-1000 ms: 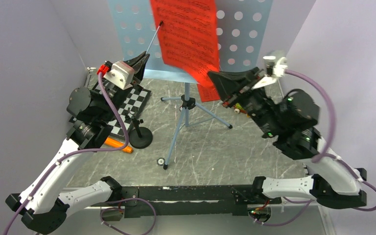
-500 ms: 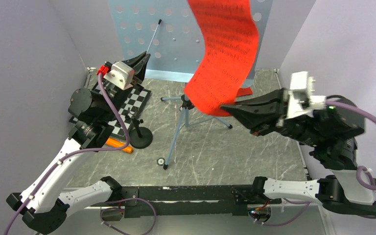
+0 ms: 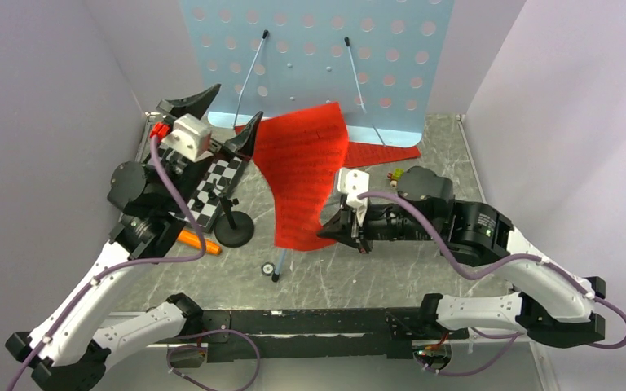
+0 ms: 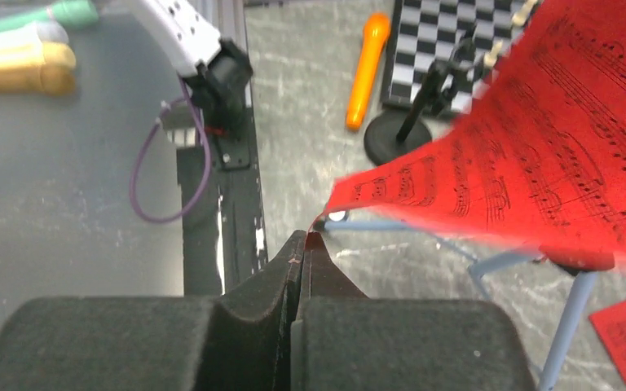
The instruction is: Pack up the instrument practice props
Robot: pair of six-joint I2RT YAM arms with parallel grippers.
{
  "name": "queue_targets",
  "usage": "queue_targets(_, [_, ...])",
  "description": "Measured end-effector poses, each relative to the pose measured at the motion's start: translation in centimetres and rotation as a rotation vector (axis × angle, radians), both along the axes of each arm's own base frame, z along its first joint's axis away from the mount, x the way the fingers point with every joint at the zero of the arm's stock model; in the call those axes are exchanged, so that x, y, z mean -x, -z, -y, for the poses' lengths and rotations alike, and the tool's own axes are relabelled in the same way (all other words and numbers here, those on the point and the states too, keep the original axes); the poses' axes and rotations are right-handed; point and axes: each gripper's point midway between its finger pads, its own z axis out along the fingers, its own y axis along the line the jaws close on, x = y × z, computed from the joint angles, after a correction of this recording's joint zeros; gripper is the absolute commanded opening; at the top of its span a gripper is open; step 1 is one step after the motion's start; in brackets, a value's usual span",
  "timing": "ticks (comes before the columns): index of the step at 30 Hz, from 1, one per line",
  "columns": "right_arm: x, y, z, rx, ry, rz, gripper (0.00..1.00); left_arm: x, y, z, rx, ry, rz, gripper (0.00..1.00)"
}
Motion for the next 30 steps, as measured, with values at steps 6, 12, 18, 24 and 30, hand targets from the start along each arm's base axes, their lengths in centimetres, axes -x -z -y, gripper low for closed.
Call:
queue_targets(6, [-0.8,5.8,1.5,0.142,0.079,-0.040,0.00,2.4,-0.1,-2.1,0.065,0.001,0.008,0.90])
queue_targets(12, [-3.8,9.8,5.0,0.266,0.345,-0.072,0.00,3.9,0.6,-3.9,0.125,-0.010,0.000,0.90])
queue_targets(18, [-8.2,9.3,10.9,0.191,0.793,-0.092,0.00,3.5,2.9,-3.6,0.139,0.001,-0.056,0.90])
queue_targets(24, [-9.8,9.8,18.8,0.008,1.197,-0.106,0.00,3.0,6.0,-3.0,0.146,0.026,-0.136,0.89])
queue_targets(30, [-11.6,10.9,22.0,-0.007,1.416,-0.066,0.00,3.4,7.5,-3.0,0.167,0.046,-0.174,0.89])
